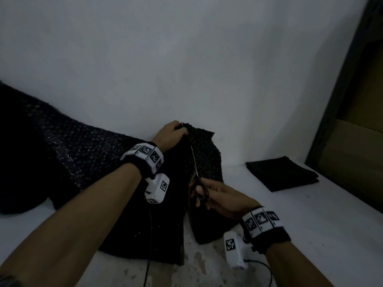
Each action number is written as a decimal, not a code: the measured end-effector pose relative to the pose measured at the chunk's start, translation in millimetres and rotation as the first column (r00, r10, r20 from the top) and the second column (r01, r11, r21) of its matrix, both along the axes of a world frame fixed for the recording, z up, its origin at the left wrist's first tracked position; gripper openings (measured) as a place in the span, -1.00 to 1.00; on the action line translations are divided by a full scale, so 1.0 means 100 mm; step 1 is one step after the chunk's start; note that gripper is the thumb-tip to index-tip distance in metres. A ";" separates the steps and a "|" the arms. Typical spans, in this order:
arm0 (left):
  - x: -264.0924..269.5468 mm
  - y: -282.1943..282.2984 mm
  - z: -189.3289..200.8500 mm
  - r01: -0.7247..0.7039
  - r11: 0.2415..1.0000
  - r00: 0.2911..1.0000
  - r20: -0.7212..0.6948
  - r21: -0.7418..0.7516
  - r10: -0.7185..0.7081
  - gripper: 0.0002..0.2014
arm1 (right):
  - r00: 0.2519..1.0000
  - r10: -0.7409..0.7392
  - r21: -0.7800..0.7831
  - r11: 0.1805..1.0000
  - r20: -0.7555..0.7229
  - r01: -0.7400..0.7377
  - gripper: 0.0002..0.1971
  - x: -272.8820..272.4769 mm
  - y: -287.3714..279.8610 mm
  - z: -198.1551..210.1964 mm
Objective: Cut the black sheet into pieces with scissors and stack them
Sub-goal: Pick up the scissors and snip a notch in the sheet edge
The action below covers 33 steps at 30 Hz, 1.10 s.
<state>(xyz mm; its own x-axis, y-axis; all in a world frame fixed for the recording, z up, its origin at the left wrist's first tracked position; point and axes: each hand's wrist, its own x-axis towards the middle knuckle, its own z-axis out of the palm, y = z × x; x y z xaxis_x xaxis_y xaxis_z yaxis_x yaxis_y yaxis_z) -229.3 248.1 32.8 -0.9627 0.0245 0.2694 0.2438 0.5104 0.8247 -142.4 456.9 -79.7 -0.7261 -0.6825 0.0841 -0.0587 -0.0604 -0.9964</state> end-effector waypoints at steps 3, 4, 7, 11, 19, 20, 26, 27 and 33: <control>0.03 -0.07 0.05 0.017 0.992 0.999 0.040 0.129 -0.022 -0.84 | 1.000 0.028 -0.015 1.000 -0.006 -0.028 -0.78 -0.01 -0.04 -0.02; 0.04 -0.09 0.07 0.030 0.988 0.999 0.038 0.153 -0.036 -0.85 | 0.999 0.040 -0.024 0.999 0.001 -0.040 -0.79 -0.01 -0.04 -0.03; 0.10 -0.19 0.11 0.064 0.983 0.997 0.022 0.175 -0.069 -0.83 | 0.998 0.061 -0.045 0.997 0.029 -0.059 -0.78 -0.01 -0.06 -0.03; 0.15 -0.24 0.14 0.058 0.972 0.998 0.013 0.229 -0.063 -0.70 | 0.997 0.069 -0.051 0.996 0.028 -0.068 -0.77 -0.01 -0.07 -0.02; 0.30 -0.22 0.31 0.005 1.000 1.000 0.029 0.026 -0.006 -0.78 | 0.999 0.034 -0.064 0.997 0.031 -0.032 -0.79 0.04 -0.11 -0.03; 0.32 -0.22 0.33 -0.031 0.999 0.998 0.047 0.028 0.030 -0.77 | 0.999 0.029 -0.065 0.998 0.034 -0.027 -0.78 0.04 -0.10 -0.04; 0.34 -0.26 0.28 -0.015 0.992 0.998 0.058 0.129 0.008 -0.84 | 1.000 0.017 -0.034 0.999 0.013 -0.016 -0.67 0.09 -0.11 -0.02; 0.35 -0.26 0.27 -0.009 0.991 0.998 0.060 0.134 0.001 -0.79 | 1.000 0.016 -0.028 0.999 0.004 -0.016 -0.64 0.09 -0.10 -0.01; 0.34 -0.26 0.26 0.024 0.994 0.997 0.070 0.107 -0.031 -0.90 | 0.999 0.019 -0.008 1.000 -0.026 -0.020 -0.64 0.07 -0.04 0.07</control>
